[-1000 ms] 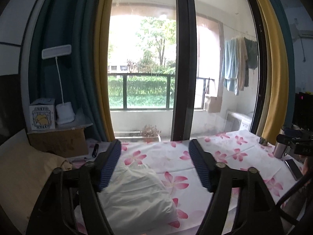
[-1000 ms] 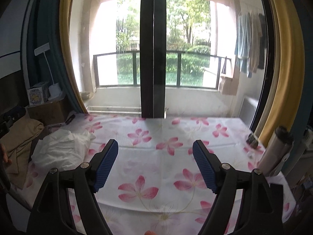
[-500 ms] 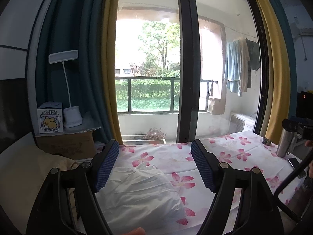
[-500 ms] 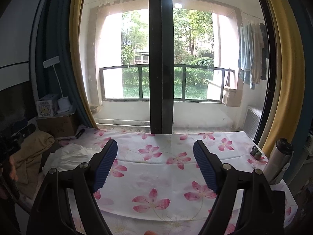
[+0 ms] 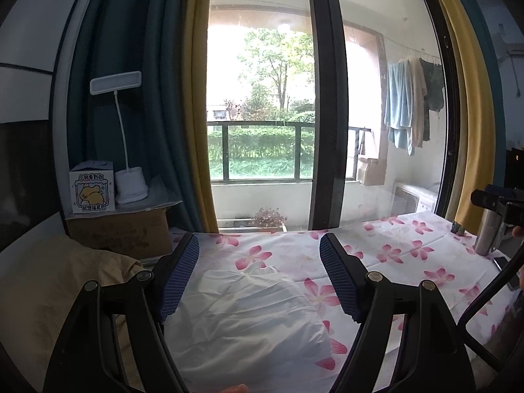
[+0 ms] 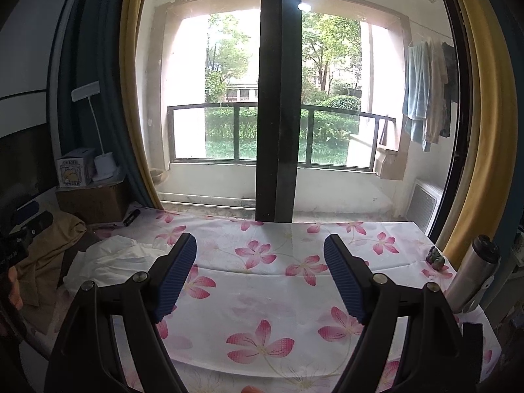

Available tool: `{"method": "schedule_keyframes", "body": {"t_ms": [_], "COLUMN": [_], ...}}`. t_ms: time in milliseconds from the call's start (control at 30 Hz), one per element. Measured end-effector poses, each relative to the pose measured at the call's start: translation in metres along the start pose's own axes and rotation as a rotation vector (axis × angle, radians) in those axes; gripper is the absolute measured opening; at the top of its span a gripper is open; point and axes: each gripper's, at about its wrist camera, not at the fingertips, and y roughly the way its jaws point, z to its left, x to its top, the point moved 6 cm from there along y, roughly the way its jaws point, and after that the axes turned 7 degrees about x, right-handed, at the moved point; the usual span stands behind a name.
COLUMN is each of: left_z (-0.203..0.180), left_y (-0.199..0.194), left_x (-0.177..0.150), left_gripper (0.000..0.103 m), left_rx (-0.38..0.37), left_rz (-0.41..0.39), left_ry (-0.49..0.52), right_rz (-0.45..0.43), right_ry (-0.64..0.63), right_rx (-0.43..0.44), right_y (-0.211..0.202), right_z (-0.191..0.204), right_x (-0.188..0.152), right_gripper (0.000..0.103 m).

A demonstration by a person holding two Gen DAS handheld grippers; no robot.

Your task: Fold large clothes

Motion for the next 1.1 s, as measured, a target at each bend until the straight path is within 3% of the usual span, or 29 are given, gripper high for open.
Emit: {"method": "schedule_keyframes", "body": {"t_ms": [1100], "left_z": [-0.001], "left_y": [0.03], "left_x": [-0.015], "left_gripper": [0.079], "left_rx": [-0.027], "left_rz": [0.06], "left_ry": [-0.034], "right_rz": [0.058], "right_ry": [0.006], "right_rx": [0.017], "right_y": [0.035], "right_z": [0.002], "right_x": [-0.011], "right_gripper": [0.08]}}
